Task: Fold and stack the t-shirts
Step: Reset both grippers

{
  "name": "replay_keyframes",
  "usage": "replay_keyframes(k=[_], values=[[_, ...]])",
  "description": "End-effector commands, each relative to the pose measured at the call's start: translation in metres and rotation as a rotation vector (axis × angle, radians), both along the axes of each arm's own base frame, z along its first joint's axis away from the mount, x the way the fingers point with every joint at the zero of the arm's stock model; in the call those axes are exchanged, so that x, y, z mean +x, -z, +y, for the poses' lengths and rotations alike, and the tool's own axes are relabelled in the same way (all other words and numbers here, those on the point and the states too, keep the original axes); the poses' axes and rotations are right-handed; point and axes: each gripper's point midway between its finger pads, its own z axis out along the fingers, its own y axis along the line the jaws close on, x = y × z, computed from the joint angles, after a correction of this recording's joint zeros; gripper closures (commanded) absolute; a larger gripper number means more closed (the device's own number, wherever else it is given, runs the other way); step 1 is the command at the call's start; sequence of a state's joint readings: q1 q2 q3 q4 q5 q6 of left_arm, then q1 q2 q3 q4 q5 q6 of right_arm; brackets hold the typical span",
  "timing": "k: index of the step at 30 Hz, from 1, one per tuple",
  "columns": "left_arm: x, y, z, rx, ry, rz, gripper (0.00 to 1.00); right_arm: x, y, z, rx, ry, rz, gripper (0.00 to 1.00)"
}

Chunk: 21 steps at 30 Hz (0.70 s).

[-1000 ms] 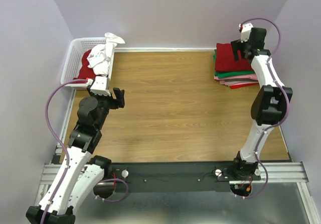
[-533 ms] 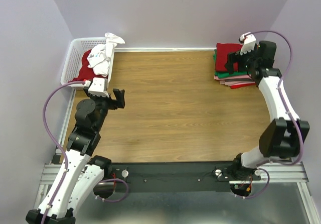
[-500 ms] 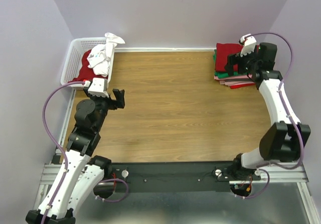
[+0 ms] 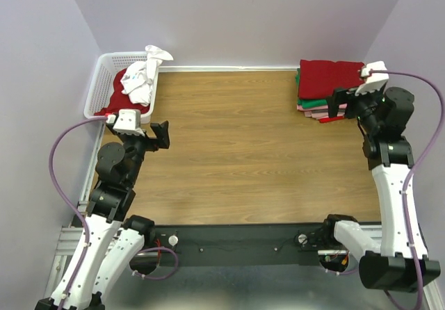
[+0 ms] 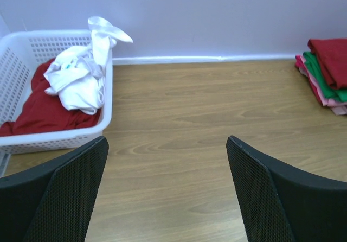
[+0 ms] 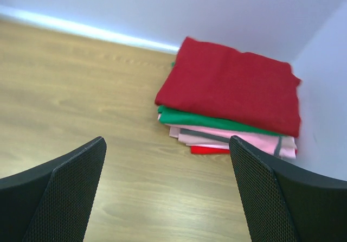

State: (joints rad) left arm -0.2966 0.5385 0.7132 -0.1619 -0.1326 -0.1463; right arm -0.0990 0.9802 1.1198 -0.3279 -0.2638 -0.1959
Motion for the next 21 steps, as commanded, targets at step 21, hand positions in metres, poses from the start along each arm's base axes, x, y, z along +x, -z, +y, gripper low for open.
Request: replay_keyframes(k=[21], values=[[-0.037, -0.102, 0.024, -0.075, -0.068, -0.208, 0.02, -0.025, 0.018, -0.059, 0.209, 0.441, -0.017, 0.00]])
